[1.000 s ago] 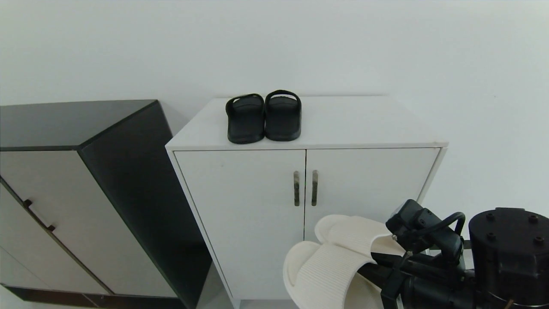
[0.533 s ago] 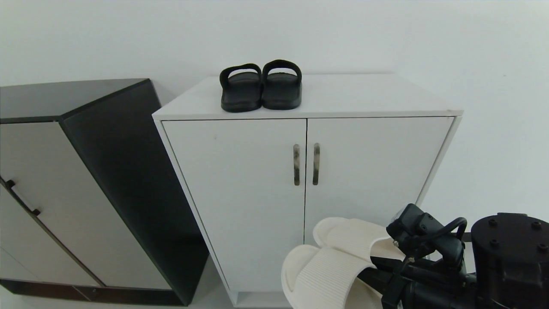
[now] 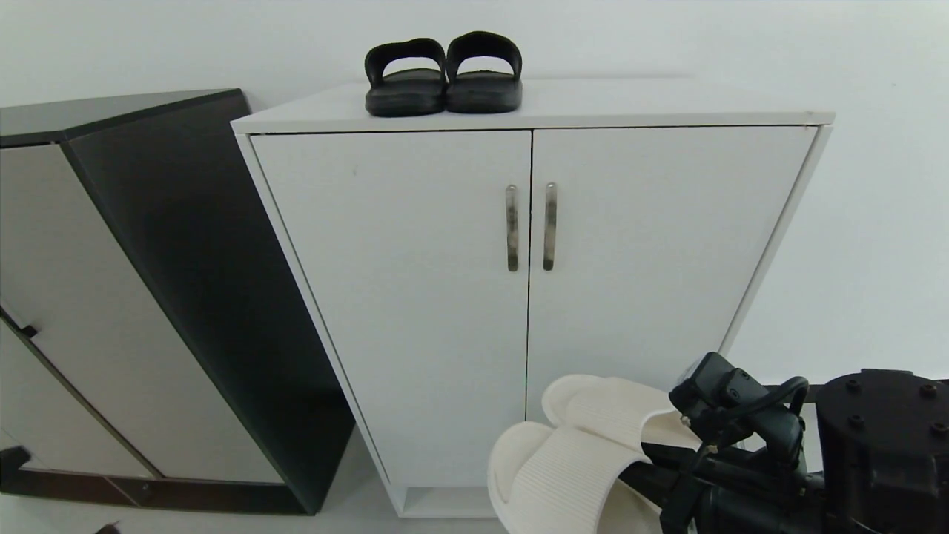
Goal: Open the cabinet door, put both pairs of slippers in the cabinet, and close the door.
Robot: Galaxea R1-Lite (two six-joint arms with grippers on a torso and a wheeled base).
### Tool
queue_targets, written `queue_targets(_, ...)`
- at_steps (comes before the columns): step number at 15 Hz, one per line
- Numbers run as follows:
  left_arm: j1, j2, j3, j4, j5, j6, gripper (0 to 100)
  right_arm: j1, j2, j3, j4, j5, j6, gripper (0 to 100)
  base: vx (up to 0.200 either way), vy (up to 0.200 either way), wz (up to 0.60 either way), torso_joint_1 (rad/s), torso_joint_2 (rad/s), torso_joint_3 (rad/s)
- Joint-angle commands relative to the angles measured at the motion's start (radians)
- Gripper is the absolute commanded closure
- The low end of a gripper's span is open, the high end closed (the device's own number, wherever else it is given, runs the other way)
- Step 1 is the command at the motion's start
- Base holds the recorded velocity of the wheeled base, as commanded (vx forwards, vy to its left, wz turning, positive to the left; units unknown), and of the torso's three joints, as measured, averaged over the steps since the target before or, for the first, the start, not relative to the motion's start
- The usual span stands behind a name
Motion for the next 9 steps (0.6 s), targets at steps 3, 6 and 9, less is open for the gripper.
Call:
queue_targets(3, -0.155, 0.471, -0.211, -0.158, -0.179, -0.013, 0, -0.001, 0.002, 0.003, 0.001, 0.001, 0.002, 100, 0.0, 0.0, 0.0, -0.007, 0.23, 0.212)
queue_targets(6, -0.422, 0.672, -0.385, -0.158, -0.157, -0.104, 0, -0.004, 0.007, -0.002, -0.001, 0.001, 0.005, 100, 0.0, 0.0, 0.0, 0.001, 0.02, 0.014)
queue_targets(9, -0.566, 0.882, -0.501, -0.241, -0.081, -0.11, 0, -0.005, 0.012, 0.001, -0.001, -0.002, 0.005, 100, 0.0, 0.0, 0.0, 0.0, 0.0, 0.0)
